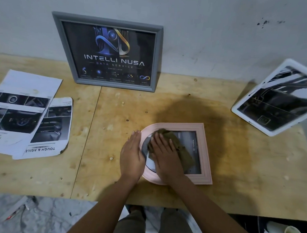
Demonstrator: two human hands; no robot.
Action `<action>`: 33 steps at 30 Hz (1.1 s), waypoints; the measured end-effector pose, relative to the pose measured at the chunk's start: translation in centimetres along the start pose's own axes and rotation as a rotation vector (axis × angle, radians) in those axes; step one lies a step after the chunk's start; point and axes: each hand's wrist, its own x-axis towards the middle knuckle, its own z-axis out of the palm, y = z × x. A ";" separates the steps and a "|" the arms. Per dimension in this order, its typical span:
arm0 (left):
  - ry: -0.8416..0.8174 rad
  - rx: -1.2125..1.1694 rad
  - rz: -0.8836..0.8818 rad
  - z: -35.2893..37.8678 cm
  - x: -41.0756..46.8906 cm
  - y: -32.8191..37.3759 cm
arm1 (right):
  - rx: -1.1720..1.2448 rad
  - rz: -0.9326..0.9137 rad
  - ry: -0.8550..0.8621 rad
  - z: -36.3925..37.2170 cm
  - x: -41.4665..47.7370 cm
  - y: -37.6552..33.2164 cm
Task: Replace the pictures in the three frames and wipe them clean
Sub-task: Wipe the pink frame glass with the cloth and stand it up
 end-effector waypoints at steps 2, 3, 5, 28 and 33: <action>0.000 0.012 0.011 0.1 -0.1 -0.3 | 0.042 -0.141 -0.051 -0.3 0.0 0.6; 0.001 0.013 0.016 0.1 -0.1 -0.4 | 0.079 -0.212 -0.077 -0.5 -0.2 1.0; 0.010 0.004 0.028 0.2 0.0 -0.6 | 0.249 -0.321 -0.141 -0.8 -0.5 2.1; -0.031 0.019 0.010 -0.2 -0.2 -0.4 | -0.012 -0.027 0.210 -4.1 -6.1 9.0; -0.023 -0.003 0.012 -0.2 -0.2 -0.5 | 0.159 0.186 0.233 -5.1 -5.1 8.8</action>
